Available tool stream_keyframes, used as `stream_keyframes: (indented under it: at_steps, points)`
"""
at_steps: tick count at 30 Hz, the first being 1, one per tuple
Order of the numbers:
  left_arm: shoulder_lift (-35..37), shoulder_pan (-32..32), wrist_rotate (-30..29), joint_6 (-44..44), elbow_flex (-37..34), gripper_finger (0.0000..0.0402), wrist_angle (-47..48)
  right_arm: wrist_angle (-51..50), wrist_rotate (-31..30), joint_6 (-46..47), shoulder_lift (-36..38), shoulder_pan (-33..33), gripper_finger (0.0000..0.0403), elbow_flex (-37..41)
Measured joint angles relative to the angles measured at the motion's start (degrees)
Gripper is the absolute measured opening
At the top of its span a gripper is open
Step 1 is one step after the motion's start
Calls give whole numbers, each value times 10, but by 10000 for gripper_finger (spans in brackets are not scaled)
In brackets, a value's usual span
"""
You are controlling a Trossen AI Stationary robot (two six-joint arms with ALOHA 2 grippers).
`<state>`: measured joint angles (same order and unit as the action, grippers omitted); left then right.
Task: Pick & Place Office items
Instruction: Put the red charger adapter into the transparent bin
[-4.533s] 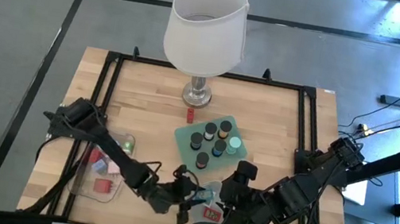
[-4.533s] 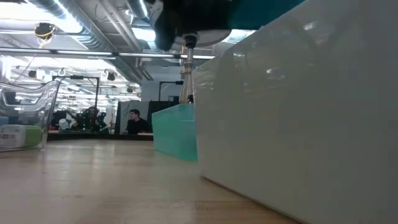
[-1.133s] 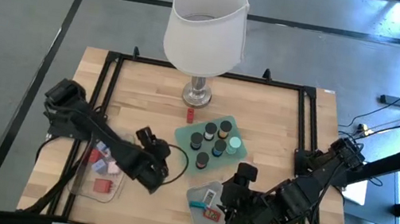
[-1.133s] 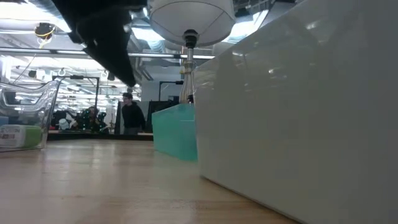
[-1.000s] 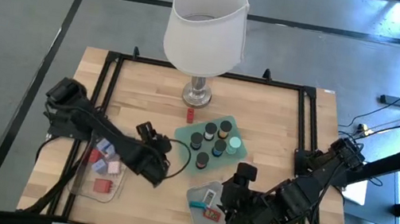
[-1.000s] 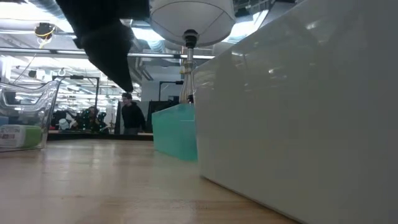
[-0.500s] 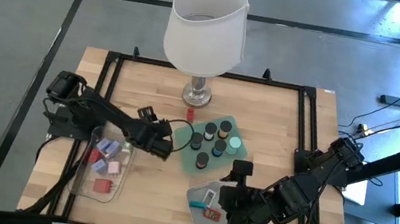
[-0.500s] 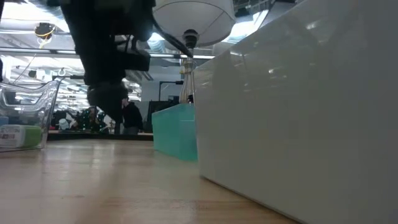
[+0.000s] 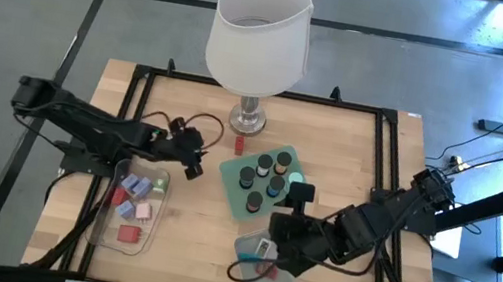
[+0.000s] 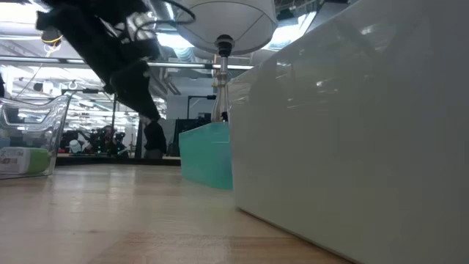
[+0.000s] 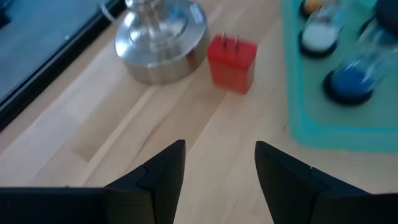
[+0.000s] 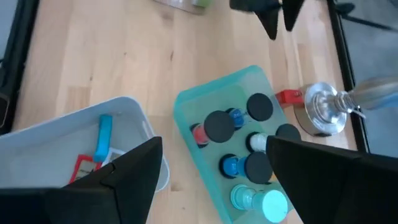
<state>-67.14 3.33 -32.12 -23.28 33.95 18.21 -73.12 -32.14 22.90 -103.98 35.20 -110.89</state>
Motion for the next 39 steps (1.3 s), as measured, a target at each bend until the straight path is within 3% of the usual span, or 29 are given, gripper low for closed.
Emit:
stream_keyframes:
  at_steps: [7,14,21,26,31,35,39]
  points:
    - [79,0,4,1,-60,189,-56,-3,1,22,0,-7,290,0]
    - [88,0,6,0,-74,193,-121,-2,1,21,0,-7,290,0]
    - [81,0,50,64,-74,243,-203,-2,0,6,0,-7,290,0]
    - [60,-2,34,130,-74,277,-248,-2,-1,2,0,-7,290,0]
    - [37,-24,-36,53,-74,288,-287,-3,-50,20,0,-9,290,0]
    - [25,-42,-43,-16,-74,284,-290,-36,-100,17,0,-13,290,0]
    - [8,-59,-43,-30,-73,283,-316,-135,-168,42,0,-27,290,0]
